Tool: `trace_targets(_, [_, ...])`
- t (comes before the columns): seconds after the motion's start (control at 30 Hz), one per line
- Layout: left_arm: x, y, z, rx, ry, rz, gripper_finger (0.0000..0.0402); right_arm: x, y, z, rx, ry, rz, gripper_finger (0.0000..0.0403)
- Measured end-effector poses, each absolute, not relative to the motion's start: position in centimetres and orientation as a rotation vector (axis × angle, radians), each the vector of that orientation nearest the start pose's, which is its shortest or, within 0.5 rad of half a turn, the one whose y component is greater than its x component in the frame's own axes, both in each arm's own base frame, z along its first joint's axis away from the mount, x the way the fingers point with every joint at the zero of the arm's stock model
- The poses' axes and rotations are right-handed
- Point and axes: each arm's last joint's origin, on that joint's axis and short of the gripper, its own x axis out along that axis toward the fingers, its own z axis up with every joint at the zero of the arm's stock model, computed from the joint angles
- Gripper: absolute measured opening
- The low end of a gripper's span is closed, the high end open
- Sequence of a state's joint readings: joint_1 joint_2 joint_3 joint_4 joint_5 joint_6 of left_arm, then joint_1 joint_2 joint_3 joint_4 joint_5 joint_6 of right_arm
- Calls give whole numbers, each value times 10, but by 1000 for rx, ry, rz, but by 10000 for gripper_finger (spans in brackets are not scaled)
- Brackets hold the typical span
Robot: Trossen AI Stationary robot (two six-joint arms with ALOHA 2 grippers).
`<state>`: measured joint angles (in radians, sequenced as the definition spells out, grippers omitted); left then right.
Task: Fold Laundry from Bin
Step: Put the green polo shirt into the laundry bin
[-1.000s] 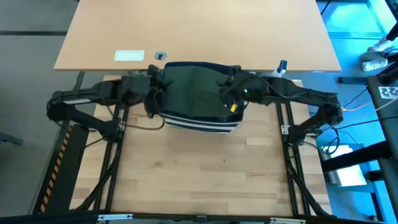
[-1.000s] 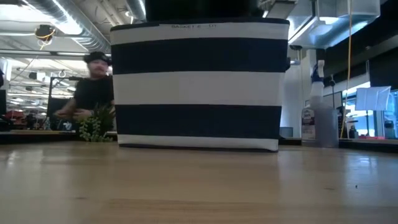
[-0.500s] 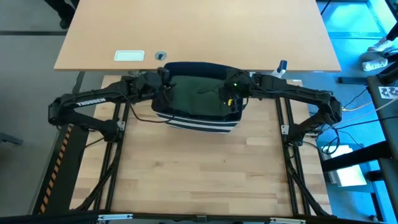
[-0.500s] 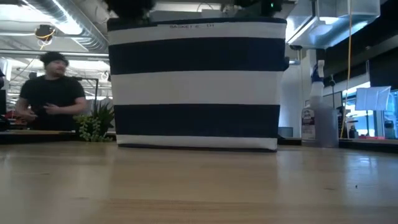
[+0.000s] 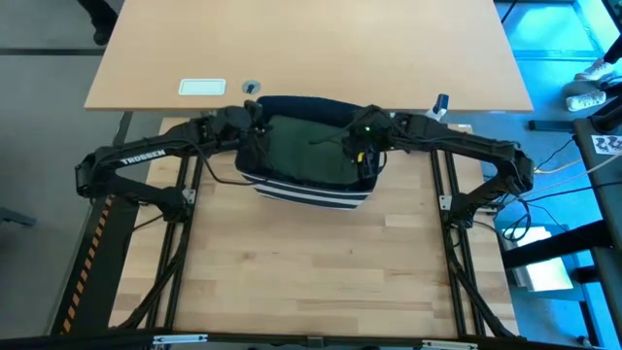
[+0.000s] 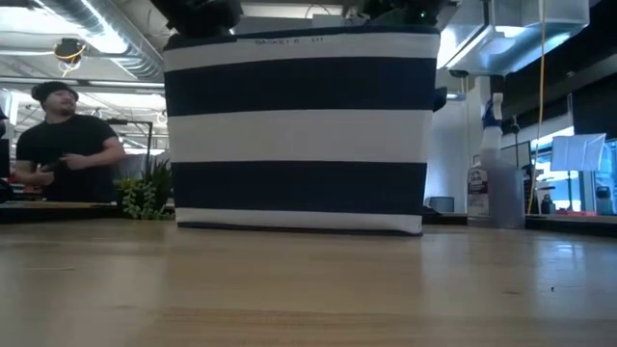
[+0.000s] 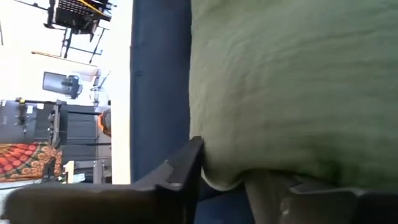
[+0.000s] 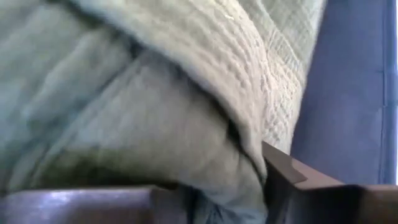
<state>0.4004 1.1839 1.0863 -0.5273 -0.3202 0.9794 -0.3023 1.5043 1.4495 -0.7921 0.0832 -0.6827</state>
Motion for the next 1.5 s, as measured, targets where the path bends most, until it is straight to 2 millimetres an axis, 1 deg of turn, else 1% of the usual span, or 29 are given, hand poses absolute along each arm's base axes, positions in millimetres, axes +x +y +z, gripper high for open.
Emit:
trace_targets(0.13, [222,104,338,875,917,309,141,296,-94,354,-506,921,-37,147])
trace_targets(0.23, [220,102,342,863,939,293,160,293,-92,366,-468,919,-33,173])
trace_targets(0.37, [215,100,344,829,987,270,170,287,-90,375,-431,945,-27,203])
trace_targets(0.57, [209,98,343,772,1053,266,172,281,-88,378,-389,992,-35,230])
trace_targets(0.7, [207,97,349,720,1043,266,172,280,-88,378,-381,994,-40,233])
trace_targets(0.87, [203,94,364,659,1018,270,172,281,-88,381,-384,981,-44,234])
trace_targets(1.07, [192,89,388,604,1021,287,173,277,-87,400,-389,940,-60,234])
trace_targets(1.17, [186,88,394,581,1059,328,173,274,-86,411,-383,917,-74,234])
trace_targets(1.23, [185,87,397,543,1040,338,173,272,-85,420,-366,888,-93,234])
trace_targets(1.37, [195,86,401,444,881,260,172,280,-85,432,-302,736,-81,231])
trace_targets(1.43, [204,87,400,412,811,209,167,287,-86,433,-273,678,-42,218])
trace_targets(1.5, [214,90,395,384,782,178,159,295,-87,429,-250,654,4,195])
